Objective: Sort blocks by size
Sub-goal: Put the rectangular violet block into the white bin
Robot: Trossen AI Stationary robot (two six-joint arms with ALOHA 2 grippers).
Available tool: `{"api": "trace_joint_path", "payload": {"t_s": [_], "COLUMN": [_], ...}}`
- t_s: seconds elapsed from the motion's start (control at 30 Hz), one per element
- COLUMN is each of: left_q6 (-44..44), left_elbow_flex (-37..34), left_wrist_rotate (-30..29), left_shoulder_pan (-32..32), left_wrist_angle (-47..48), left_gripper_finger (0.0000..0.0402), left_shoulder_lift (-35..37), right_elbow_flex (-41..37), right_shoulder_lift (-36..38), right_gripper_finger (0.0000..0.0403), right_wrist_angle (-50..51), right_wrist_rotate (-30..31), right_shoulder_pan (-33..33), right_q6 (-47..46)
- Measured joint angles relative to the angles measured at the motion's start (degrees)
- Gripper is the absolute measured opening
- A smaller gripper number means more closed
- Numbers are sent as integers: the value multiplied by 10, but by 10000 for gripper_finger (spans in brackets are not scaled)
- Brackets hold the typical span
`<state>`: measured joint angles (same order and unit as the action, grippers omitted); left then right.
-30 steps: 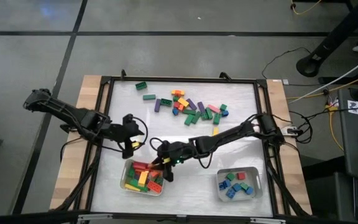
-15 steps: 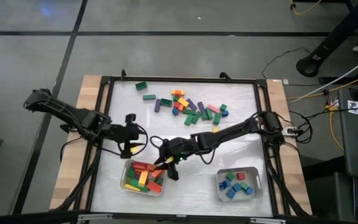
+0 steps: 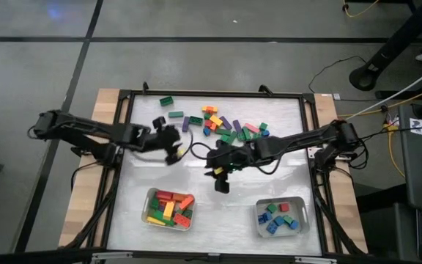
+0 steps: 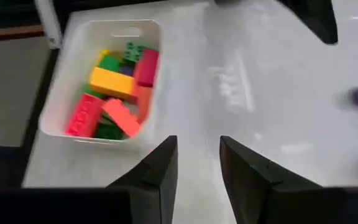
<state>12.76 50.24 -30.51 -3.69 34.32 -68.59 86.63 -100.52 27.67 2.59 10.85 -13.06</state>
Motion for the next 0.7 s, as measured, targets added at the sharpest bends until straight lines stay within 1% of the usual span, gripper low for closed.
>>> {"api": "trace_joint_path", "payload": {"t_s": [0.1, 0.2, 0.37, 0.7], "left_q6": [66, 131, 170, 206], "left_elbow_flex": [0, 0, 0, 0], "left_wrist_rotate": [1, 3, 18, 20], "left_shoulder_pan": [58, 100, 137, 172], "left_wrist_angle": [-20, -30, -52, -134], "left_gripper_finger": [194, 194, 194, 194], "left_shoulder_lift": [-36, -75, -136, -232], "right_elbow_flex": [0, 0, 0, 0], "right_shoulder_lift": [17, 31, 53, 90], "right_gripper_finger": [119, 119, 119, 119], "right_wrist_angle": [50, 103, 205, 406], "right_wrist_rotate": [23, 33, 41, 188], "right_shoulder_pan": [0, 0, 0, 0], "right_q6": [0, 0, -1, -34]}}
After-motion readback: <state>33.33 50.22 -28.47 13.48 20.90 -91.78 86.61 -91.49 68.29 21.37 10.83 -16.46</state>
